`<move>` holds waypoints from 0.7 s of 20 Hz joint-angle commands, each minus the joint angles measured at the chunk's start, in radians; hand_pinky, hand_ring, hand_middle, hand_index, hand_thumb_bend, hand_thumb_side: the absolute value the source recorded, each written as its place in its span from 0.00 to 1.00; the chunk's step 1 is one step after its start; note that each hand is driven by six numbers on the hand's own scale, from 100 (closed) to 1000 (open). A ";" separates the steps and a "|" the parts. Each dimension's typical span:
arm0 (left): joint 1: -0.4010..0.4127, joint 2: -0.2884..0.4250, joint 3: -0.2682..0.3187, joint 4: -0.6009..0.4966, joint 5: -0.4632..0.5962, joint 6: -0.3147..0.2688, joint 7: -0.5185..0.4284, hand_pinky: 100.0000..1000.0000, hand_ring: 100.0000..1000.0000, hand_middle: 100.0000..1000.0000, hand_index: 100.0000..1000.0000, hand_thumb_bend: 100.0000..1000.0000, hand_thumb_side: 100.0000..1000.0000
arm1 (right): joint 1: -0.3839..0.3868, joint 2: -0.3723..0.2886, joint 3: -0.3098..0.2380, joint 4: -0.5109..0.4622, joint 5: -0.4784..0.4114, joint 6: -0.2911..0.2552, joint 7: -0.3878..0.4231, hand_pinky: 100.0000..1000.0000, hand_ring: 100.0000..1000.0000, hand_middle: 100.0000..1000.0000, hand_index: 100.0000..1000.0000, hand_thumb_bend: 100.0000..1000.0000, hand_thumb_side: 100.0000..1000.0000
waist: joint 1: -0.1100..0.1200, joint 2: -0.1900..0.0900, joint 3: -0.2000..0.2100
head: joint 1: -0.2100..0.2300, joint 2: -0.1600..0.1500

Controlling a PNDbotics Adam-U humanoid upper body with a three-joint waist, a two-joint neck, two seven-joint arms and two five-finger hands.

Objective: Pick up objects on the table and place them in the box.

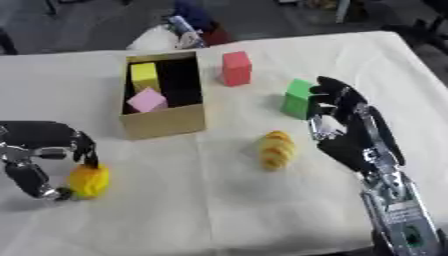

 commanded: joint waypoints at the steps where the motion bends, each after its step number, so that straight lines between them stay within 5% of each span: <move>1: -0.040 0.013 0.023 -0.013 -0.007 -0.001 0.072 0.54 0.42 0.41 0.55 0.25 0.00 | -0.009 -0.015 -0.004 -0.009 0.000 -0.002 0.001 0.68 0.75 0.71 0.85 0.00 0.26 | 0.006 -0.017 -0.002 | -0.004 0.001; 8: -0.223 0.013 0.090 -0.040 0.051 0.050 0.124 0.56 0.42 0.41 0.56 0.30 0.00 | -0.003 -0.016 -0.001 -0.006 -0.001 -0.001 0.002 0.68 0.75 0.71 0.85 0.00 0.26 | 0.009 -0.026 -0.002 | -0.011 0.005; 14: -0.434 -0.156 0.117 0.212 -0.049 0.073 0.135 0.59 0.45 0.44 0.60 0.36 0.00 | -0.002 -0.015 0.007 -0.001 -0.005 -0.002 0.010 0.68 0.74 0.71 0.85 0.00 0.26 | 0.010 -0.031 -0.013 | -0.005 0.005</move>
